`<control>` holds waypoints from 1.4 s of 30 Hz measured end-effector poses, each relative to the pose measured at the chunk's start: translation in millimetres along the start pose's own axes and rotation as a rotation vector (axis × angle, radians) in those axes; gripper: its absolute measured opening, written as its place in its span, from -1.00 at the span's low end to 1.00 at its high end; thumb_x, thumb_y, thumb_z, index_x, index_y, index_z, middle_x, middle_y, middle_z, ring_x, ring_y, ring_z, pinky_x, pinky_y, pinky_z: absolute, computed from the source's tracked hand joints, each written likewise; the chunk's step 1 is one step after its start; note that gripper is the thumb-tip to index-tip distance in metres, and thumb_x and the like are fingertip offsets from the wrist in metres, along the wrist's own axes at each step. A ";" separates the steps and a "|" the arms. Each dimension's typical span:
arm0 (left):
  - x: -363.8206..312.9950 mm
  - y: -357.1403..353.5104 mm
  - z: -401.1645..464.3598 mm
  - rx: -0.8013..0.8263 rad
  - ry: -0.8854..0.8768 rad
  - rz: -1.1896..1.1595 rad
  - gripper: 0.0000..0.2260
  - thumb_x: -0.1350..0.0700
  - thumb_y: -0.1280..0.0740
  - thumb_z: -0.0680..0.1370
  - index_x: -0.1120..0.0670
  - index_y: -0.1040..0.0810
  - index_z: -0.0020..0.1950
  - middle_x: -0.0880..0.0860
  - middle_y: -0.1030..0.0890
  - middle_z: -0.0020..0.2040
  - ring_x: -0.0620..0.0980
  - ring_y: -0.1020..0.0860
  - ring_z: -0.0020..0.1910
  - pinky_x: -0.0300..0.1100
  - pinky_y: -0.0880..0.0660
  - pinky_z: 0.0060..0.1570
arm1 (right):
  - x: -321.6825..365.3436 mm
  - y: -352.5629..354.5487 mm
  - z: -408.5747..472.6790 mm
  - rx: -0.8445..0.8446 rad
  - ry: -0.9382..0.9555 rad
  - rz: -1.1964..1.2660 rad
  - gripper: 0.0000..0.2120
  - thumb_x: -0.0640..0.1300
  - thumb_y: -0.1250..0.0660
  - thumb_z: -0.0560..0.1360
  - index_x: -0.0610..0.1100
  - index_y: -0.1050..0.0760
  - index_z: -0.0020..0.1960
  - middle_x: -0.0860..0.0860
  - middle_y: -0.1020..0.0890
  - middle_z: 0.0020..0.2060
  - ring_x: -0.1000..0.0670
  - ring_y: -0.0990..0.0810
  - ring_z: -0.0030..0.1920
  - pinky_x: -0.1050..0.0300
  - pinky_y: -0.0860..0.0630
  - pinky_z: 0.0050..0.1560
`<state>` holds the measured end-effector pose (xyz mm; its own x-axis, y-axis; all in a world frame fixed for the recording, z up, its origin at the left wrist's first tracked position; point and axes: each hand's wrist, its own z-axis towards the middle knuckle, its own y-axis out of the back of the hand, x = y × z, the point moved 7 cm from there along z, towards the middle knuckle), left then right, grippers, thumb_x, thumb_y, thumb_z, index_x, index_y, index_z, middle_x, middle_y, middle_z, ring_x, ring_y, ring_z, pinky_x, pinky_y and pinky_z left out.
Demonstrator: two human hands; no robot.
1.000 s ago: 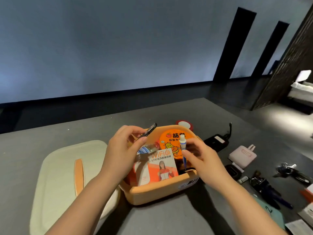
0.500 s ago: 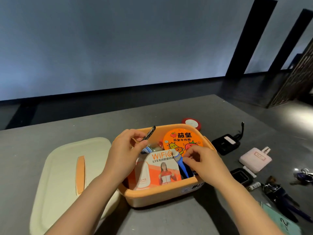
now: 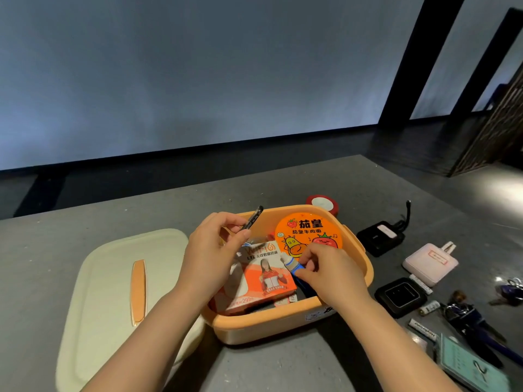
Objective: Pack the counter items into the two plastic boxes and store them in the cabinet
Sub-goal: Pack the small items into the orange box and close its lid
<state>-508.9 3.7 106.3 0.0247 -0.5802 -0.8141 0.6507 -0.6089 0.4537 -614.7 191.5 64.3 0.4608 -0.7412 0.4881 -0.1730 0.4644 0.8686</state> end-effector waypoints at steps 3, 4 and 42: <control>-1.3 2.9 0.9 -0.009 -0.002 -0.002 -0.80 0.07 -0.38 0.50 -0.26 -0.47 -0.11 -0.20 -0.54 -0.13 -0.22 -0.51 -0.13 -0.35 -0.41 -0.22 | -4.6 2.5 0.2 -0.004 -0.037 -0.024 -0.85 -0.04 -0.47 0.41 0.09 -0.49 -0.19 0.15 -0.56 -0.33 0.14 -0.54 -0.26 0.13 -0.56 -0.23; -1.8 4.5 1.2 -0.013 -0.004 -0.003 -0.81 0.07 -0.38 0.50 -0.25 -0.47 -0.10 -0.20 -0.54 -0.13 -0.22 -0.51 -0.13 -0.37 -0.40 -0.22 | -6.0 4.6 0.5 -0.015 -0.045 -0.027 -0.85 -0.05 -0.47 0.41 0.09 -0.49 -0.21 0.15 -0.56 -0.33 0.14 -0.54 -0.26 0.13 -0.57 -0.23; 65.6 4.1 -51.6 0.139 0.193 -0.009 -0.64 -0.12 -0.10 0.60 -0.42 -0.10 0.34 -0.37 -0.25 0.36 -0.24 -0.26 0.35 -0.18 -0.24 0.36 | -65.2 21.5 26.6 -0.166 -0.198 0.036 -0.53 0.08 -0.24 0.56 -0.06 -0.34 0.42 -0.08 -0.53 0.28 -0.16 -0.48 0.28 -0.10 -0.46 0.10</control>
<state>-465.4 -9.0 36.1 0.1726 -0.4689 -0.8662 0.5411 -0.6897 0.4812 -671.7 237.0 53.5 0.2749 -0.7953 0.5403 -0.0334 0.5537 0.8320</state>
